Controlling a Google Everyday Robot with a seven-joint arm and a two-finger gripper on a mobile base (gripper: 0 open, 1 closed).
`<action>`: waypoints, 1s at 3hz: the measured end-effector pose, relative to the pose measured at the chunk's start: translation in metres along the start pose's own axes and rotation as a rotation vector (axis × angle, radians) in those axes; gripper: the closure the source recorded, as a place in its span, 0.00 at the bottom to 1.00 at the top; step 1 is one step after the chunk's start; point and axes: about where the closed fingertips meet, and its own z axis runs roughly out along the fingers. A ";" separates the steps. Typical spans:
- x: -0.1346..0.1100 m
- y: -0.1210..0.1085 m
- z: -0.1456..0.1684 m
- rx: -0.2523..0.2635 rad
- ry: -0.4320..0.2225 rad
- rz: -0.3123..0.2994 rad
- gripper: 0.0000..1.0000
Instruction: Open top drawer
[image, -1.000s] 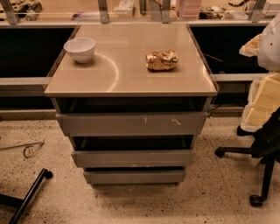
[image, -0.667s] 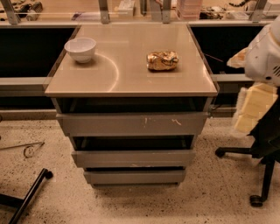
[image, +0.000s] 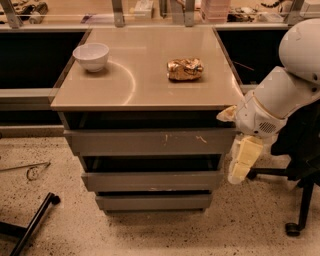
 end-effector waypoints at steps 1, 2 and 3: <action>0.000 0.000 0.001 -0.002 0.000 -0.002 0.00; 0.005 -0.005 0.018 0.011 -0.038 -0.019 0.00; 0.021 -0.022 0.072 0.056 -0.161 -0.079 0.00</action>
Offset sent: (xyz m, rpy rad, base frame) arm 0.0314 0.0073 -0.1113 0.2239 -0.1310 0.0647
